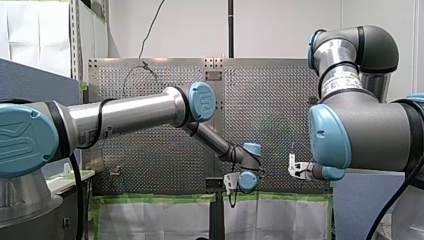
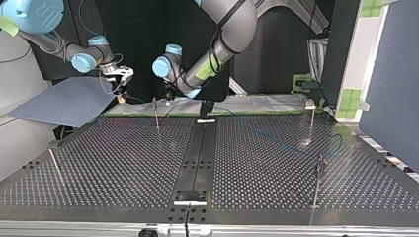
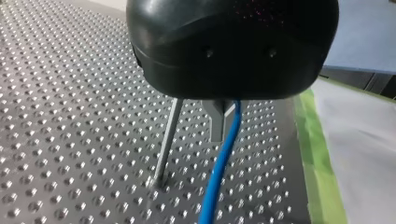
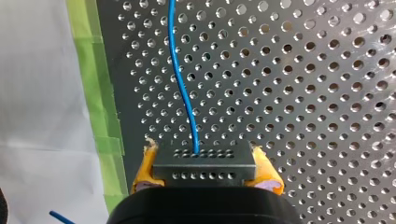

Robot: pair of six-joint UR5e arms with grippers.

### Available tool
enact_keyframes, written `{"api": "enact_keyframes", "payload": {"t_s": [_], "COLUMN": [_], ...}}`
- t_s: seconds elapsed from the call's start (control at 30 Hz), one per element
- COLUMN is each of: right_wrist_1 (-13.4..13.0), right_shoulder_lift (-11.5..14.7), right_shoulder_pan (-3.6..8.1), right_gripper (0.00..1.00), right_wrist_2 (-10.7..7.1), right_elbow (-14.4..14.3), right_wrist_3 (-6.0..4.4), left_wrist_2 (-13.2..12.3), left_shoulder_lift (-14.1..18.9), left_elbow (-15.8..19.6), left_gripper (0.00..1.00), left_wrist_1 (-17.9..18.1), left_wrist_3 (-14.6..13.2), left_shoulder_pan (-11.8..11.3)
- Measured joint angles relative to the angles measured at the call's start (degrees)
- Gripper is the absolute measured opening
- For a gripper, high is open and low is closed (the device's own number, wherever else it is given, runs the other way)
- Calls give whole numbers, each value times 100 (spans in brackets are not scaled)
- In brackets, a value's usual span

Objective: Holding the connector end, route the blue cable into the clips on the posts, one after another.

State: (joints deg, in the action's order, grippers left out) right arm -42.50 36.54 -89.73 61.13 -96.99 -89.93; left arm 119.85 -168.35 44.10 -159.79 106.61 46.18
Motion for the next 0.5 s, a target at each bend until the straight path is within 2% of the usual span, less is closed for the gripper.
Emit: {"api": "enact_keyframes", "payload": {"t_s": [0.07, 0.17, 0.33, 0.5], "right_wrist_1": [52, 180, 262, 265], "right_shoulder_lift": [-13, -42, -65, -69], "right_shoulder_pan": [5, 21, 35, 67], "right_gripper": [0, 0, 0, 0], "right_wrist_2": [5, 28, 208, 359], "right_elbow": [0, -11, -144, -252], "right_wrist_3": [43, 170, 409, 550], "left_wrist_2": [6, 17, 43, 77], "left_shoulder_lift": [-5, -6, -7, -7], "left_elbow": [0, 1, 3, 5], "left_gripper": [0, 0, 0, 0], "left_wrist_1": [-5, -36, -98, -226], "left_wrist_3": [-1, -21, -59, -112], "left_shoulder_pan": [40, 92, 146, 173]}}
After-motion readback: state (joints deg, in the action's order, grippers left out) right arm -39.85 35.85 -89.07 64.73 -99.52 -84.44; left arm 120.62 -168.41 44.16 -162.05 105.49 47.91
